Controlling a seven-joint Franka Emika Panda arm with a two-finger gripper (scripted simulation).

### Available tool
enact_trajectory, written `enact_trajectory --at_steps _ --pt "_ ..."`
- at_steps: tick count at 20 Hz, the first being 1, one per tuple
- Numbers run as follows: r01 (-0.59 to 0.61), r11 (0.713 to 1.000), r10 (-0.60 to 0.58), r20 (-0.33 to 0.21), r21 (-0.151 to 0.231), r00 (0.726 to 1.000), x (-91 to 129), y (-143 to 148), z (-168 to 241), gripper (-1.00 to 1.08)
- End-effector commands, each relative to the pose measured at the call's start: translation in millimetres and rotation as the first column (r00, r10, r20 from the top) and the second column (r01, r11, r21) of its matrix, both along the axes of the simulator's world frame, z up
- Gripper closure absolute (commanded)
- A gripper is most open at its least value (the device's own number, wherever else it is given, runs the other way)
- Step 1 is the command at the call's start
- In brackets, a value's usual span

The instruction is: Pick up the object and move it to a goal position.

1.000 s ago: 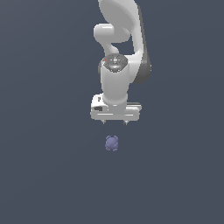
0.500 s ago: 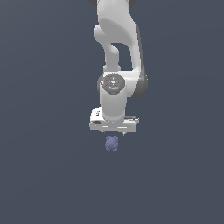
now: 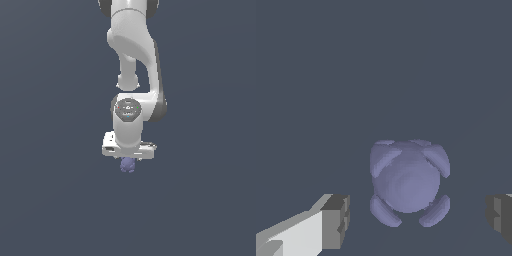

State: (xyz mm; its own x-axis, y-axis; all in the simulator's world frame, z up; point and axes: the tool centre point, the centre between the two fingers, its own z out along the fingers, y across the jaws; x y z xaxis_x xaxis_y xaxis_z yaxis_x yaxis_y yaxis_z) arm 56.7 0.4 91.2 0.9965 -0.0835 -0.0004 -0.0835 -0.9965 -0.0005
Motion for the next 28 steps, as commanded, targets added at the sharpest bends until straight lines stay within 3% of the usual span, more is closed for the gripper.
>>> enact_trajectory --at_steps 1,20,21,28 --pt "0.001 1.0 -0.001 0.0 -0.001 1.0 1 0 -2 -0.92" --pt "0.001 1.0 -0.001 0.0 -0.001 1.0 1 0 -52 -0.92" --pt "0.001 1.0 -0.001 0.0 -0.001 1.0 1 0 -52 1.08" --pt "0.001 1.0 -0.001 0.0 -0.001 1.0 1 0 -52 1.08"
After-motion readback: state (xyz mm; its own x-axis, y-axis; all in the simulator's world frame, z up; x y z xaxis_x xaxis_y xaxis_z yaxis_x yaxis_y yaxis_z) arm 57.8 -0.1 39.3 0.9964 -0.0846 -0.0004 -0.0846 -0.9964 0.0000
